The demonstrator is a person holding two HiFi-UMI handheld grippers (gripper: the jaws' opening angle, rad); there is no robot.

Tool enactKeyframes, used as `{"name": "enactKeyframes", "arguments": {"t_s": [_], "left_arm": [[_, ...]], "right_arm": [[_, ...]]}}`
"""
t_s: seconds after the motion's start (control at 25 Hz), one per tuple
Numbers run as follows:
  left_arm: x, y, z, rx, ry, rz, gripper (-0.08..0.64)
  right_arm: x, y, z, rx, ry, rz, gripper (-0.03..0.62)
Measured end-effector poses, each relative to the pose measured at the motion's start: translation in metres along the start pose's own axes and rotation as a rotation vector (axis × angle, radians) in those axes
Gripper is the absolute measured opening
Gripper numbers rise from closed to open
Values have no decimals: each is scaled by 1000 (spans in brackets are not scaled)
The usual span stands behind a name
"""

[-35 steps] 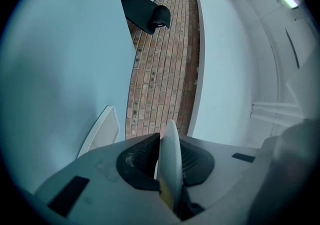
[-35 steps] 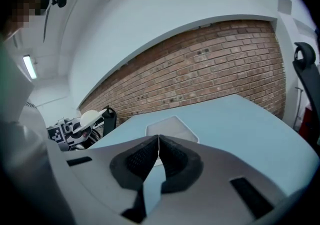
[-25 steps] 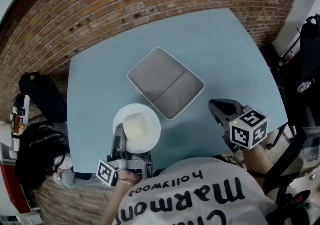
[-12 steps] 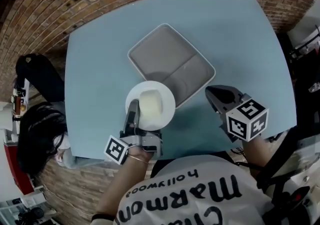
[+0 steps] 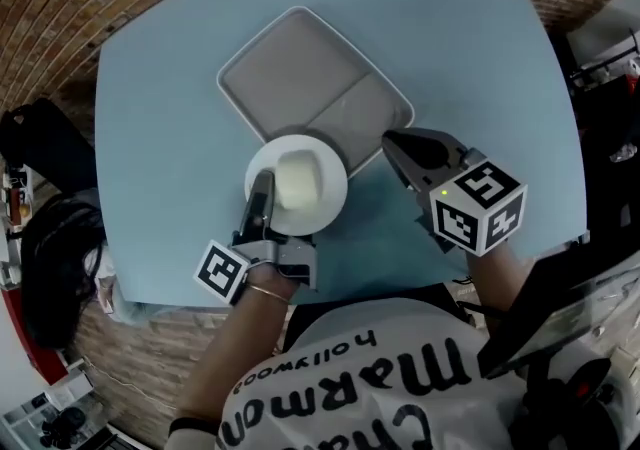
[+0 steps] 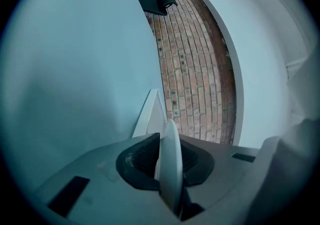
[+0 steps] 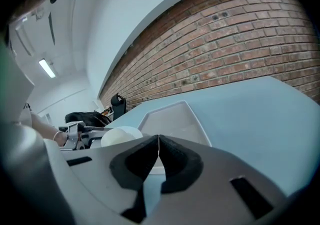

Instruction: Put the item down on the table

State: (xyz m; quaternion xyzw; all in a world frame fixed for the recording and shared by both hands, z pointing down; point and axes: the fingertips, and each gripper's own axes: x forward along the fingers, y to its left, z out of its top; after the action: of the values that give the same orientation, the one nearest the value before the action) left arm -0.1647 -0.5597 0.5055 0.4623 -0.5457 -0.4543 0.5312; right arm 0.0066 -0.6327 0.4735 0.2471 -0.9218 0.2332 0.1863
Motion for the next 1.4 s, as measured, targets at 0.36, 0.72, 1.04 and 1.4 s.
{"name": "enactKeyframes", "arguments": {"t_s": [0.36, 0.72, 1.04, 1.4], "left_arm": [[-2, 27, 6, 75, 11, 203, 32], [4, 28, -1, 114, 22, 231, 32], [5, 28, 10, 440, 82, 335, 32], [14, 20, 17, 722, 114, 317, 34]], "right_arm": [[14, 6, 0, 13, 8, 24, 11], [13, 2, -7, 26, 14, 7, 11], [23, 7, -9, 21, 24, 18, 11], [25, 7, -10, 16, 18, 29, 11]]}}
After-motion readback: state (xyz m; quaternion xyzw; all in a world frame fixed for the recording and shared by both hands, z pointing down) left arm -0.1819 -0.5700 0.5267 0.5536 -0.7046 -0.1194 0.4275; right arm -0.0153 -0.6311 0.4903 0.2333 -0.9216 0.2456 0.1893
